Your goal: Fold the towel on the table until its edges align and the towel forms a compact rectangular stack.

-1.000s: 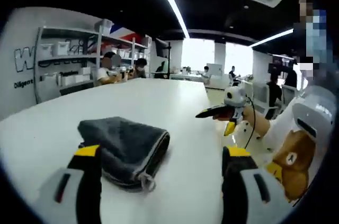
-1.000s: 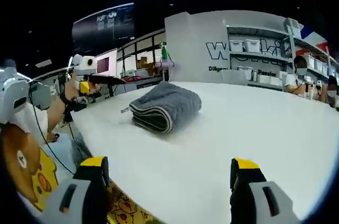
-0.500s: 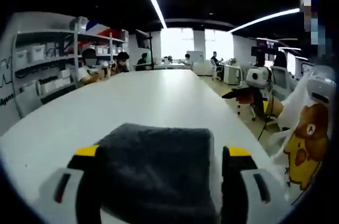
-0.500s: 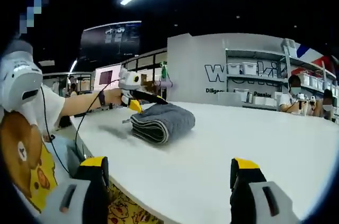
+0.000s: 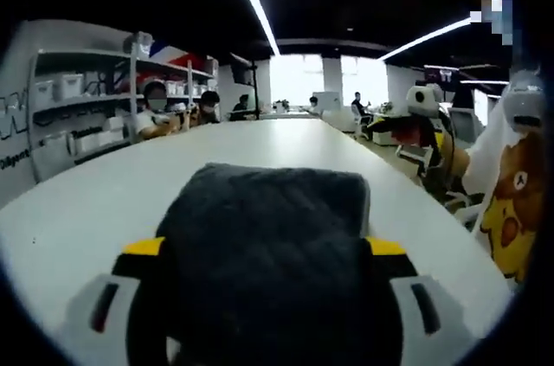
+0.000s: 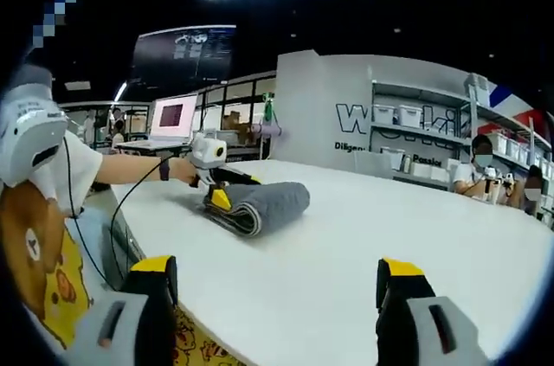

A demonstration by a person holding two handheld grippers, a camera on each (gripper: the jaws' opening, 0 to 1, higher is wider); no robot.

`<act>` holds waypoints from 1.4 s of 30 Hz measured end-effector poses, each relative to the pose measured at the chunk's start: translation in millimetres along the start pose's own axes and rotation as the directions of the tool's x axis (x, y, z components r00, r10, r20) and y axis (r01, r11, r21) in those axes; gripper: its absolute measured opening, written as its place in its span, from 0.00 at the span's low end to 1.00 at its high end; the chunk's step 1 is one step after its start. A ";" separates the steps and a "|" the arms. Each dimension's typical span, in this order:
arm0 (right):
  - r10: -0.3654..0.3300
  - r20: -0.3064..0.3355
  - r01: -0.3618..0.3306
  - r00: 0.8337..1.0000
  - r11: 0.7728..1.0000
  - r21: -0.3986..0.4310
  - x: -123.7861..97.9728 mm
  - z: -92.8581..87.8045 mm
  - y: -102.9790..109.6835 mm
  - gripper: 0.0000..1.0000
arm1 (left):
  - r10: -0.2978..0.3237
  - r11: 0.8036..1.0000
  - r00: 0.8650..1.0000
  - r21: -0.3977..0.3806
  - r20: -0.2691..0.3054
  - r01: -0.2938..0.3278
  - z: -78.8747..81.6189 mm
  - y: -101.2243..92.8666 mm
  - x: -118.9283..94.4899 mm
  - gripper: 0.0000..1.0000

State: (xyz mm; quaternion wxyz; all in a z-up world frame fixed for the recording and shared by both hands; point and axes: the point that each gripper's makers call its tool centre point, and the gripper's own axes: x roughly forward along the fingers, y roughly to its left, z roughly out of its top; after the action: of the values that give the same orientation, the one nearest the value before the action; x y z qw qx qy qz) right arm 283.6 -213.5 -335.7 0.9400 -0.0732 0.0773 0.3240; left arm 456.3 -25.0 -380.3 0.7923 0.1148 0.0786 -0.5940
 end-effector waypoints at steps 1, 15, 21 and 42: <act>0.007 0.003 -0.007 1.000 1.000 -0.001 1.3 1.1 2.0 1.00 | 0.003 1.000 1.000 0.004 -0.001 -0.003 0.4 -3.0 -1.1 0.96; 0.063 -0.030 -0.064 0.998 0.998 -0.024 23.5 17.0 10.8 1.00 | 0.161 0.986 0.981 -0.072 0.107 -0.153 62.0 3.5 -61.3 0.99; 0.090 -0.077 -0.093 0.993 0.995 -0.034 36.8 16.9 10.8 1.00 | 0.358 0.934 0.933 0.004 -0.032 -0.358 54.5 -7.1 -146.9 0.99; 0.107 -0.243 -0.108 0.964 0.994 0.010 63.3 -12.9 0.5 1.00 | 0.611 0.718 0.736 -0.187 -0.292 -0.670 -51.3 -95.3 -263.0 0.99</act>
State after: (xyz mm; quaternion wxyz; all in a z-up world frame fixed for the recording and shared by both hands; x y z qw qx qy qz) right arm 331.3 -177.8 -360.6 0.9043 -0.1098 0.1952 0.3634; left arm 291.3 206.4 -369.3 0.9441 0.0836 0.2000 -0.2482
